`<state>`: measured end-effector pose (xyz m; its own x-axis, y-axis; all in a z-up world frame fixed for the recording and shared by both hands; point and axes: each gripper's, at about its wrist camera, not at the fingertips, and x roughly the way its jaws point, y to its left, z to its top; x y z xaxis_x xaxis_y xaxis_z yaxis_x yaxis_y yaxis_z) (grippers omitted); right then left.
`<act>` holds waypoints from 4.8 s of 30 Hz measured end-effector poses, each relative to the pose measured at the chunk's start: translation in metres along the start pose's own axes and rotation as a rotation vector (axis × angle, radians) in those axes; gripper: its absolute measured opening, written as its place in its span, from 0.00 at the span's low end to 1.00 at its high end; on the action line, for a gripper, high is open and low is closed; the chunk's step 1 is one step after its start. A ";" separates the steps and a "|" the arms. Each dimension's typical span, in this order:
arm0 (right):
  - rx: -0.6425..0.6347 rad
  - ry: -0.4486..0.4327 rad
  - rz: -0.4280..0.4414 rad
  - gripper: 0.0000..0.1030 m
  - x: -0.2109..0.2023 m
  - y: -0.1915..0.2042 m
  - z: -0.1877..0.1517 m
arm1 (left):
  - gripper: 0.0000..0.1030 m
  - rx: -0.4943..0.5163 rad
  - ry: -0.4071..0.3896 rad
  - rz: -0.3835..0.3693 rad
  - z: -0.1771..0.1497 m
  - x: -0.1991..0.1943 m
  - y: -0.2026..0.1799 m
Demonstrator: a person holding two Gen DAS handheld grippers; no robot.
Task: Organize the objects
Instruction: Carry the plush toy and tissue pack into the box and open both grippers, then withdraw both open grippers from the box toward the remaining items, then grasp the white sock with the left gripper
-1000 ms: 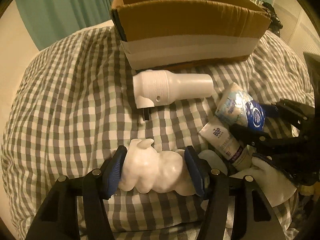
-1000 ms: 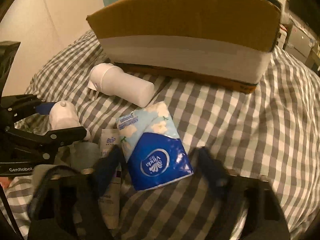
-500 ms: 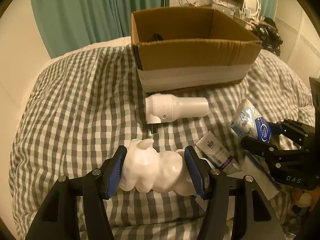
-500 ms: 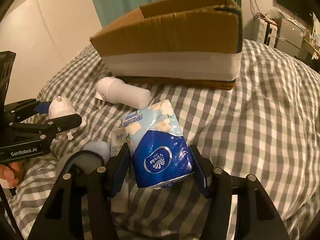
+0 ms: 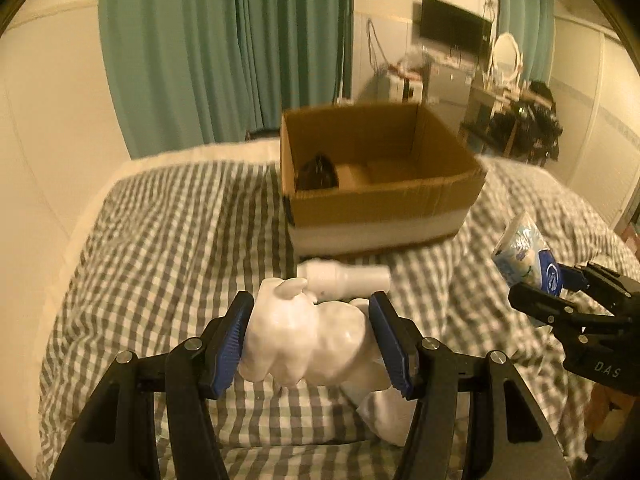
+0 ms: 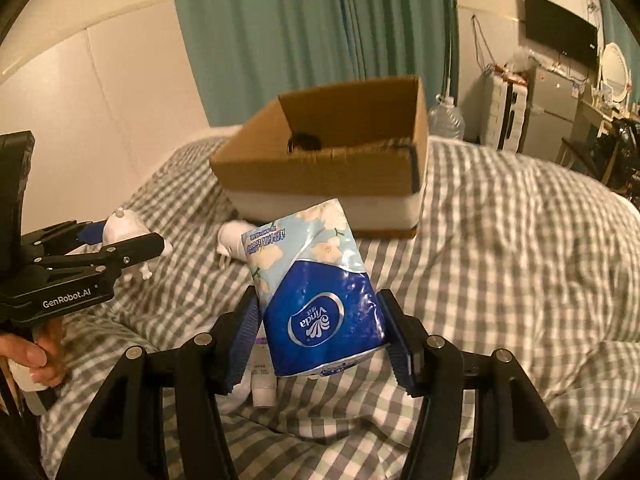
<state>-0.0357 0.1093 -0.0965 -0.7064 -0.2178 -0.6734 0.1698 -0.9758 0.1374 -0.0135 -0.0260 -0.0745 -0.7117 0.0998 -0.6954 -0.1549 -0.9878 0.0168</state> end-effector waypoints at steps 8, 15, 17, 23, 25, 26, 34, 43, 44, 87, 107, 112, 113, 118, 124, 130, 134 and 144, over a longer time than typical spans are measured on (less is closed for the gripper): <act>-0.036 -0.110 -0.057 0.56 -0.057 0.007 0.030 | 0.59 -0.037 -0.133 -0.005 0.026 -0.048 -0.008; -0.051 -0.212 -0.087 0.56 -0.093 0.013 0.057 | 0.59 -0.037 -0.206 -0.007 0.059 -0.069 -0.014; -0.058 -0.220 -0.090 0.56 -0.097 0.014 0.066 | 0.59 -0.055 -0.221 -0.001 0.070 -0.069 -0.012; -0.079 -0.248 -0.101 0.56 -0.102 0.010 0.094 | 0.59 -0.046 -0.243 -0.017 0.088 -0.063 -0.017; -0.078 -0.257 -0.104 0.56 -0.099 0.006 0.101 | 0.59 -0.043 -0.251 -0.017 0.098 -0.059 -0.018; -0.074 -0.261 -0.105 0.56 -0.096 0.003 0.105 | 0.59 -0.043 -0.255 -0.017 0.104 -0.056 -0.018; -0.072 -0.254 -0.106 0.56 -0.065 -0.015 0.140 | 0.59 -0.102 -0.258 -0.032 0.152 -0.018 -0.012; -0.086 -0.199 -0.105 0.56 -0.006 -0.032 0.154 | 0.59 -0.115 -0.201 -0.038 0.152 0.054 -0.011; -0.089 -0.188 -0.083 0.56 -0.001 -0.034 0.153 | 0.59 -0.115 -0.192 -0.035 0.151 0.062 -0.010; -0.077 -0.177 -0.050 0.91 0.042 -0.047 0.125 | 0.93 -0.125 -0.160 0.029 0.121 0.109 0.000; -0.028 -0.269 -0.079 0.98 -0.051 -0.035 0.107 | 0.99 -0.073 -0.266 0.063 0.097 -0.003 -0.007; -0.021 -0.276 -0.069 0.98 -0.068 -0.031 0.101 | 0.99 -0.067 -0.292 0.072 0.090 -0.035 -0.009; -0.021 -0.276 -0.064 0.98 -0.071 -0.030 0.100 | 0.99 -0.065 -0.297 0.075 0.089 -0.042 -0.010; -0.002 -0.311 -0.055 0.98 -0.095 -0.027 0.094 | 0.99 -0.081 -0.336 0.099 0.078 -0.072 -0.008; -0.025 -0.296 -0.030 0.98 -0.107 -0.014 0.086 | 0.99 -0.095 -0.318 0.096 0.055 -0.090 -0.007; -0.063 -0.241 -0.021 0.98 -0.100 -0.003 0.074 | 0.99 -0.123 -0.215 0.025 0.033 -0.078 -0.009; -0.074 -0.210 -0.016 0.98 -0.091 0.000 0.061 | 0.99 -0.099 -0.150 0.047 0.017 -0.058 -0.013; -0.116 -0.114 -0.036 0.85 -0.055 -0.005 0.029 | 0.98 -0.032 0.077 0.037 -0.019 0.005 -0.040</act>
<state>-0.0178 0.1259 -0.0388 -0.7855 -0.1898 -0.5890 0.2166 -0.9759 0.0256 0.0026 0.0116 -0.0922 -0.6616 0.0554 -0.7478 -0.1072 -0.9940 0.0212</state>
